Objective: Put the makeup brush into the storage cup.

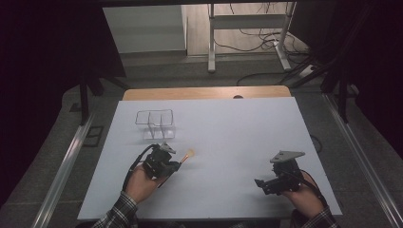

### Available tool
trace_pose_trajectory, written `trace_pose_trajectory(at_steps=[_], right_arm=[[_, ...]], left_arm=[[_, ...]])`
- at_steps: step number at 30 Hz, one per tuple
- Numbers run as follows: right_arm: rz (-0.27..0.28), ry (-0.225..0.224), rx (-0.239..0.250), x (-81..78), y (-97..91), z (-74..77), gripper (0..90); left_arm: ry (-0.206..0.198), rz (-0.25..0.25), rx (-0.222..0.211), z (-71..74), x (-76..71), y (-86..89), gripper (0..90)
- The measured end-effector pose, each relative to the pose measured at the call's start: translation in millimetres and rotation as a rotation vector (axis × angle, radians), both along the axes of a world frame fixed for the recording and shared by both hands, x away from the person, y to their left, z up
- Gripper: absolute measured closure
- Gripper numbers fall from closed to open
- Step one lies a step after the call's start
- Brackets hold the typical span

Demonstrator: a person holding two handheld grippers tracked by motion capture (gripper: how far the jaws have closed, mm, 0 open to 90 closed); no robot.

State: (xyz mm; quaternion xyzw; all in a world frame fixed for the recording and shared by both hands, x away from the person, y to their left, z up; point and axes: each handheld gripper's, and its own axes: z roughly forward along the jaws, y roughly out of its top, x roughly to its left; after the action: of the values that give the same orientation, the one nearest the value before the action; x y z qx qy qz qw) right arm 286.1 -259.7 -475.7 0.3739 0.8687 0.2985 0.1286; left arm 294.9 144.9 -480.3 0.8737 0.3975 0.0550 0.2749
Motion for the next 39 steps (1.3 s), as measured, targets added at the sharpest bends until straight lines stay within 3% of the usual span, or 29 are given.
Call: trace_pose_trajectory(at_steps=[16,27,39], right_arm=[[0.0,-0.001,0.0,-0.1,-0.1,0.1,1.4],[0.0,-0.002,0.0,-0.1,0.0,0.1,1.4],[0.003,-0.005,-0.002,0.0,0.0,0.0,1.4]], left_arm=[[-0.057,0.039,-0.071,8.3,-4.9,20.1,83.6],[-0.096,0.101,-0.168,15.1,-7.9,39.7,83.6],[-0.128,0.139,-0.183,18.1,-11.3,51.0,83.7]])
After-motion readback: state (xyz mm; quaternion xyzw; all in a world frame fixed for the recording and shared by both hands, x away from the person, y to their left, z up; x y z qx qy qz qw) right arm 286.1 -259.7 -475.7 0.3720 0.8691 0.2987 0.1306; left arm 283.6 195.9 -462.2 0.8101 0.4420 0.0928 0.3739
